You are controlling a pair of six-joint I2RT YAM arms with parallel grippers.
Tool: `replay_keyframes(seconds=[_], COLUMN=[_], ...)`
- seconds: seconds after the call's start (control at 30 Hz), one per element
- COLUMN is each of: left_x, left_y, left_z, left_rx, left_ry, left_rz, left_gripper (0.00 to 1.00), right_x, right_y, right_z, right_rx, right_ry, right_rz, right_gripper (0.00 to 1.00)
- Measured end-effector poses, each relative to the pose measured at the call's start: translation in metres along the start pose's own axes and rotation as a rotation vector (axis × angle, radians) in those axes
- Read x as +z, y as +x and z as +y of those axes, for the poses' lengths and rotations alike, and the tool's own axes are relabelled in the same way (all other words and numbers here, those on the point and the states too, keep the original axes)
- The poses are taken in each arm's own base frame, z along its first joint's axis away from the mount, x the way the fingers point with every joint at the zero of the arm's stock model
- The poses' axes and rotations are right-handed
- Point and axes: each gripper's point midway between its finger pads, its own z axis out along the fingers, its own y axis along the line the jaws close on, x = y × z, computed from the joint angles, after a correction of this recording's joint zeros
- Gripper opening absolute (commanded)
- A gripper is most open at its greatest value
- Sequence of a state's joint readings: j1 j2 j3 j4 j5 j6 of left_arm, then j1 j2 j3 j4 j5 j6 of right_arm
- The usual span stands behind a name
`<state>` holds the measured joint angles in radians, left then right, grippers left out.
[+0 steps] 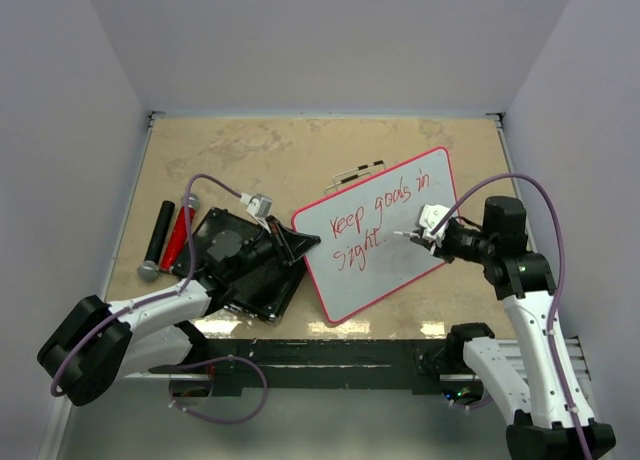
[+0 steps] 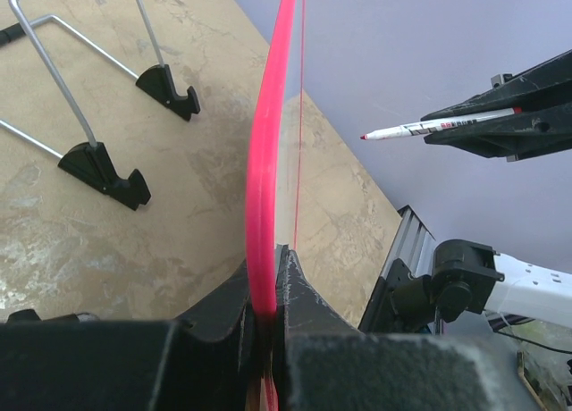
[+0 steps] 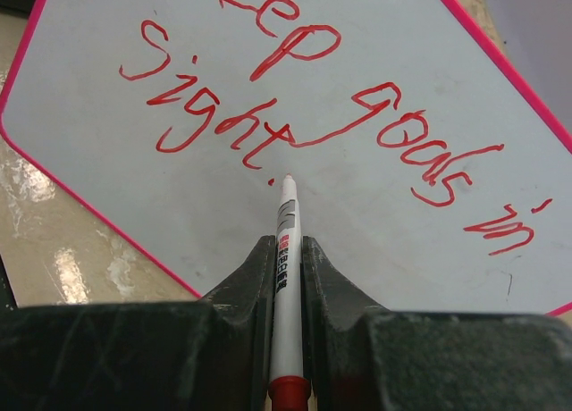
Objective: Write a sentence on the whiteboard
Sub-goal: Pick up the sentence from the whiteboard.
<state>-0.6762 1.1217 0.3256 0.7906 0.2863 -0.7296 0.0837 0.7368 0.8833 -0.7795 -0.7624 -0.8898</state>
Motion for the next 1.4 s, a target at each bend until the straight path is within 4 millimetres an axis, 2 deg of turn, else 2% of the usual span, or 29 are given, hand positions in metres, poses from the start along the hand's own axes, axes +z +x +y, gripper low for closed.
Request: replay_keyframes(seconds=[0.67,1.4], left_x=[-0.004,-0.005], left_y=[0.003,0.012], left_z=[0.001,0.001], left_rx=[-0.012,-0.048], left_ry=[-0.003,-0.018], left_rz=[-0.004,-0.014], left_gripper=[0.0,0.0], right_x=[0.011,0.004], right_y=[0.009,0.026], right_z=[0.007,-0.016], right_rx=[0.037,0.066], right_ry=[-0.053,0.082], right_rz=[-0.005,0.105], right_gripper=[0.0,0.0])
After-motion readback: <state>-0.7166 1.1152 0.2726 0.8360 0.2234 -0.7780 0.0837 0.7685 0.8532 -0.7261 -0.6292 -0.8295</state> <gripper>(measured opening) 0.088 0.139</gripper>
